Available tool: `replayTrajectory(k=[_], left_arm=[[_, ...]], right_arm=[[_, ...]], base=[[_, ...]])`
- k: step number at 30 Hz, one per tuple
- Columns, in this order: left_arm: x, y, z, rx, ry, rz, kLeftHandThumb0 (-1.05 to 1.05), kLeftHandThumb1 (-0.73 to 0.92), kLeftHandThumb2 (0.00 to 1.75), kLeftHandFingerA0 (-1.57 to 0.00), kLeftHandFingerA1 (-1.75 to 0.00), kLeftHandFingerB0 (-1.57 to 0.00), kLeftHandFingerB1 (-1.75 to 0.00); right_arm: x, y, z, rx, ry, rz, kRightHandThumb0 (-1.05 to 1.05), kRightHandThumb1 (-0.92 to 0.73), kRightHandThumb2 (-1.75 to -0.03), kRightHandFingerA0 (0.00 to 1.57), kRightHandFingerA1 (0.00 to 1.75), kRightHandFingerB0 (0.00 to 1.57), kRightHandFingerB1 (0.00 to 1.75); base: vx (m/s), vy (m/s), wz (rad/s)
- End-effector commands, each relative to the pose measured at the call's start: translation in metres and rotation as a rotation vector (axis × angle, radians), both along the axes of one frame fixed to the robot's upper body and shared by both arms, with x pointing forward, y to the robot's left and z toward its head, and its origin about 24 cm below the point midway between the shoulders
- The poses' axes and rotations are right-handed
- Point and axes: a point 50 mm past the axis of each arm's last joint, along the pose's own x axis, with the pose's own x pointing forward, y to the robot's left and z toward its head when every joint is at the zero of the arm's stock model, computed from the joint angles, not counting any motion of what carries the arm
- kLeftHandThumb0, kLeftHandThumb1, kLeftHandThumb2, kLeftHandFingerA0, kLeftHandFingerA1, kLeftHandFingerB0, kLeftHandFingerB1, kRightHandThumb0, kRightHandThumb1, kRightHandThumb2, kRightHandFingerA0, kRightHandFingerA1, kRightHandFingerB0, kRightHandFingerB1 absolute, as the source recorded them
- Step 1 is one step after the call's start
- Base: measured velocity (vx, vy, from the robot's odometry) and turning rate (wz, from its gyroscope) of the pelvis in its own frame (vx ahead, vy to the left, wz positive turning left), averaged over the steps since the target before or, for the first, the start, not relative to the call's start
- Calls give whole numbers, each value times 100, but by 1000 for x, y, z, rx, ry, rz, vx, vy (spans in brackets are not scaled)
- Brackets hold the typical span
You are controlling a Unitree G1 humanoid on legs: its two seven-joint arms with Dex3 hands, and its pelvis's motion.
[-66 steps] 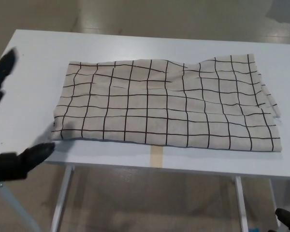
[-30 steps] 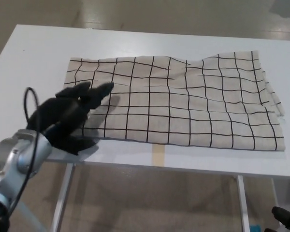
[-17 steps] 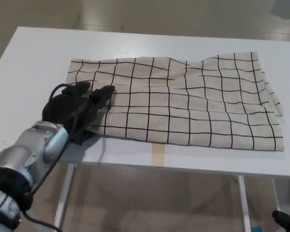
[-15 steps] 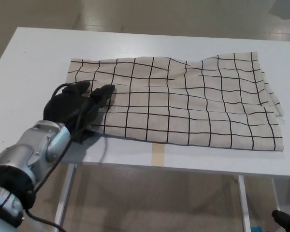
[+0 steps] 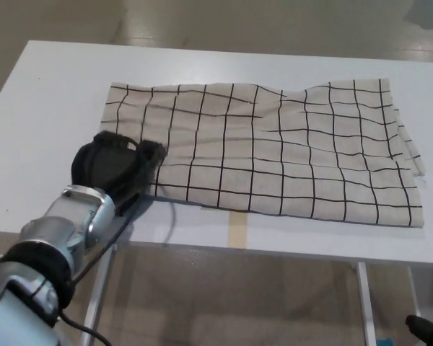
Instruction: Use the left hand to fold a white towel with checkered patterns in half.
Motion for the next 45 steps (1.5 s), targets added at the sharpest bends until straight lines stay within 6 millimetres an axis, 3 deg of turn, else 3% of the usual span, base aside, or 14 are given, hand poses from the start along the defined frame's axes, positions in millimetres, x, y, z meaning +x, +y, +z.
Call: replayTrajectory(k=[1,7,8,14,15,27,28,29,33,34,37,40,43,45], left_arm=[[-7,5,-12,100,-61,13,-25,58,54,-70,-175,-62,-165],[-4,27,0,64,-92,35,-22,60,54,-76,-173,-59,-152],[-2,35,5,50,-80,80,-28,42,74,-109,-142,-84,-126],[2,74,25,-85,-84,270,-16,65,53,-70,-175,-58,-165],[1,88,33,-82,-127,300,-31,47,76,-108,-143,-88,-131],[-4,142,89,77,-297,324,-24,54,83,-113,-141,-87,-123],[-2,145,99,102,-308,323,-16,69,59,-76,-173,-73,-148],[-1,145,103,101,-323,313,-16,70,57,-76,-174,-99,-90],[4,133,117,90,-413,229,-24,66,56,-78,-174,-79,-136],[6,128,122,82,-437,200,-25,62,56,-76,-175,-97,-99],[13,107,134,111,-509,90,-30,42,76,-112,-141,-88,-123],[18,87,150,131,-601,-10,-29,54,55,-78,-174,-99,-97],[20,72,160,137,-674,-79,-31,54,55,-78,-174,-90,-121],[24,36,180,112,-770,-224,-31,51,57,-89,-167,-102,-89]], right_arm=[[0,0,1,-23,-18,9,-25,-65,-59,44,61,54,56],[2,-2,1,-19,-23,18,-26,-65,-59,44,61,55,56],[2,-2,1,-21,-23,21,-26,-65,-59,43,61,55,56],[4,-1,1,-26,-15,33,-26,-65,-59,43,60,56,56],[2,-2,0,-23,-13,30,-26,-65,-59,43,60,56,56],[3,-5,2,-42,-3,42,-27,-66,-59,44,60,57,56],[2,-4,1,-28,4,34,-32,-54,-84,42,65,54,64],[2,-4,1,-27,6,34,-28,-66,-59,43,60,59,56],[1,-4,1,-21,6,34,-28,-66,-60,44,61,62,56],[1,-4,1,-21,4,33,-29,-66,-60,44,61,63,56],[-1,-4,1,-38,8,32,-28,-66,-59,46,59,67,57],[0,-3,2,-59,11,40,-29,-66,-59,47,57,69,57],[1,-3,3,-60,12,39,-28,-66,-60,48,57,70,55],[2,-3,4,-66,-8,36,-28,-66,-60,52,56,73,54]], base=[[0,0,0],[0,0,0],[0,0,0],[0,0,0],[0,0,0],[0,0,0],[0,0,0],[0,0,0],[0,0,0],[0,0,0],[0,0,0],[0,0,0],[0,0,0],[0,0,0]])
